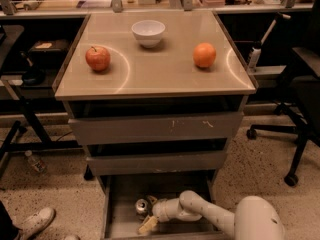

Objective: Pick 7up can from bottom drawer and place on counter

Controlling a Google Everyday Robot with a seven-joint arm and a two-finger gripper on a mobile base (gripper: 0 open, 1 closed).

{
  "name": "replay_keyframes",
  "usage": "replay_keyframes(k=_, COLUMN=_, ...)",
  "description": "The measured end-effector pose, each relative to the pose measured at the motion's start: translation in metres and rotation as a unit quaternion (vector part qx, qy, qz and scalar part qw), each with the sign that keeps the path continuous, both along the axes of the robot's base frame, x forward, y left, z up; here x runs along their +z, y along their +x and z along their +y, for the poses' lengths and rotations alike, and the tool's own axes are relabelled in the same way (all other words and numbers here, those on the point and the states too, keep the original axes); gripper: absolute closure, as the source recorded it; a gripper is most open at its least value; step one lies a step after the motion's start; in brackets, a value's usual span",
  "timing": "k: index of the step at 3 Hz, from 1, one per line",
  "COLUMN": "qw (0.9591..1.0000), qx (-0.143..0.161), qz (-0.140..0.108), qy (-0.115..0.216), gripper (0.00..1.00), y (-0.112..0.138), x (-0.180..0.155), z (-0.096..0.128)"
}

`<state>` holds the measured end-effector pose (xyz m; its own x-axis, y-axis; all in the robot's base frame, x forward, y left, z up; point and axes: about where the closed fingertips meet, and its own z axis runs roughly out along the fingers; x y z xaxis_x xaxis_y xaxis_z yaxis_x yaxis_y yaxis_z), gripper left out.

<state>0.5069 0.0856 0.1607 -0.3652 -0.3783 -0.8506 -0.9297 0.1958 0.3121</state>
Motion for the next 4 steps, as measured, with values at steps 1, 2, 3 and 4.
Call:
replay_keyframes(k=1, qw=1.0000, qx=0.000, qz=0.000, qy=0.000, gripper=0.00, y=0.000, x=0.000, z=0.000)
replay_keyframes(k=2, qw=0.9997, qx=0.002, qz=-0.022, qy=0.010, gripper=0.00, y=0.009, x=0.010, z=0.005)
replay_keyframes(k=3, qw=0.9989, qx=0.008, qz=-0.043, qy=0.018, gripper=0.00, y=0.019, x=0.018, z=0.011)
replay_keyframes(k=4, qw=0.9989, qx=0.008, qz=-0.043, qy=0.018, gripper=0.00, y=0.019, x=0.018, z=0.011)
